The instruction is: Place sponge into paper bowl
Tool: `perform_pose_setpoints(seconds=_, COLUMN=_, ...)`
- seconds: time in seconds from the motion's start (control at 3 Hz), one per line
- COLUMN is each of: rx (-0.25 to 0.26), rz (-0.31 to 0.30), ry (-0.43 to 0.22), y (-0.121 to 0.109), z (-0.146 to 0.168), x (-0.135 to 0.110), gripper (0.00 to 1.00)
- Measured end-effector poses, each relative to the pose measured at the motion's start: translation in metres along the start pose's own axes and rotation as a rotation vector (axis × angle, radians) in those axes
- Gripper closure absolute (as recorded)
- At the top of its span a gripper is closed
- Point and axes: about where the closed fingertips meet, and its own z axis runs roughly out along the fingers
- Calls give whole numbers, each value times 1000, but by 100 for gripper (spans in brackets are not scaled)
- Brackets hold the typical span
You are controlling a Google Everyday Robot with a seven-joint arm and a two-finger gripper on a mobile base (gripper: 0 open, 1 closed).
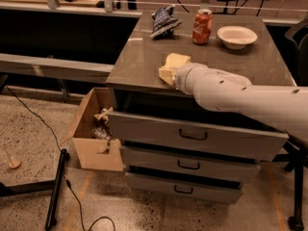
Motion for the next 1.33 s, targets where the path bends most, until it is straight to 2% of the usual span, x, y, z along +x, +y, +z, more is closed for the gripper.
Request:
perform_pose_setpoints(seconds=0.33, rx=66, rz=-12, ry=-43, y=-36, z=-4, x=-22, gripper=100)
perform_pose_setpoints(seconds=0.67, rx=205, rz=-54, ry=-156, y=-102, z=-13, x=-82, gripper=100)
perform_pose_setpoints(seconds=1.0, rx=290, rz=-60, ry=-181, y=-147, z=-36, x=-96, gripper=100)
perform_pose_setpoints(seconds=1.33, rx=278, rz=-39, ry=-175, y=-141, z=-33, x=-96, gripper=100)
